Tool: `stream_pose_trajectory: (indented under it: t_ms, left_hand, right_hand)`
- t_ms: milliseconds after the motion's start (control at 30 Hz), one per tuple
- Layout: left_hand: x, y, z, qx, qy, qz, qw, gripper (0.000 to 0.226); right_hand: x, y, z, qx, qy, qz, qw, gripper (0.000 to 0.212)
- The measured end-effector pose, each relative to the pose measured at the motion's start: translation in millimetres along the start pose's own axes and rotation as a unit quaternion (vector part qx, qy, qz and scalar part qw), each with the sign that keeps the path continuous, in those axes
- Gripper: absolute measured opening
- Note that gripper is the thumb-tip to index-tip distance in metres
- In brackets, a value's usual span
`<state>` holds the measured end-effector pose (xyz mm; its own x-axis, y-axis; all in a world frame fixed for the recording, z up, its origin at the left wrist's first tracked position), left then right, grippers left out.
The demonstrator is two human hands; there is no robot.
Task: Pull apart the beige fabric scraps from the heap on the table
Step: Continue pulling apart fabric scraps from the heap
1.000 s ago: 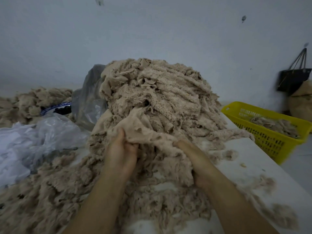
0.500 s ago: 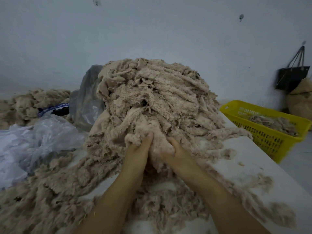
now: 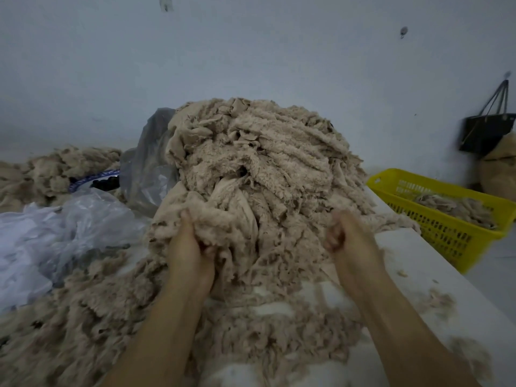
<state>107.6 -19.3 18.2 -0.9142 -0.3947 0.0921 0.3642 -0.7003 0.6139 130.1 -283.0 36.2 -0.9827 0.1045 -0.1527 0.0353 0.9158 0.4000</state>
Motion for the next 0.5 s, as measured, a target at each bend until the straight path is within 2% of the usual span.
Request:
stream_pose_trajectory:
  t_ms: [67,100,167,233,333,400,433,467,500]
  left_hand:
    - [8.9,17.0,-9.4,-0.056,-0.015,-0.056,0.997,0.034]
    - [13.5,24.2,-15.9,-0.087,-0.026,-0.084,0.992,0.035]
    - [23.0,35.8,-27.8,-0.147,-0.05,-0.146,0.977,0.045]
    - [33.3,44.7,-41.4,-0.221,-0.088,-0.221,0.946,0.046]
    - [43.2,45.5,-55.2,-0.352,-0.099,-0.262,0.893,0.038]
    - [40.4,43.1,-50.5,-0.439,-0.056,-0.241,0.864,0.052]
    - [36.1,41.8,-42.6,-0.466,-0.006,-0.218,0.857,0.069]
    - [32.0,39.5,-30.3,-0.476,0.058,-0.178,0.859,0.081]
    - [26.6,34.4,-14.2,-0.465,0.135,-0.126,0.866,0.077]
  right_hand:
    - [7.1,19.2,14.5,0.141,0.02,-0.09,0.986,0.025]
    - [11.0,27.5,25.3,0.173,0.038,-0.128,0.976,0.026]
    - [16.9,38.8,37.7,0.155,0.059,-0.181,0.969,0.04]
    - [23.8,50.2,44.6,0.116,0.09,-0.223,0.964,0.036]
    - [24.2,45.6,52.2,0.175,0.1,-0.184,0.962,0.055]
    - [21.0,45.5,46.2,0.186,0.059,-0.167,0.967,0.039]
    - [15.7,42.0,38.8,0.148,0.041,-0.146,0.977,0.03]
    - [8.4,31.9,27.0,0.054,0.028,-0.107,0.992,0.025]
    - [0.6,13.0,13.3,-0.089,0.014,-0.054,0.994,0.022]
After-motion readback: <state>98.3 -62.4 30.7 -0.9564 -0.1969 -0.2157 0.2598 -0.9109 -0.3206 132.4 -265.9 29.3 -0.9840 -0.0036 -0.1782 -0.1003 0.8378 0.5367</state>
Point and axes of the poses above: each hand's wrist, its own x-axis away from the middle knuckle, its own y-axis out of the palm, z = x × y, the point moved 8 cm from there along -x, towards the middle knuckle, and after that the axes turned 4 degrees about -x, right-handed, at the moved point
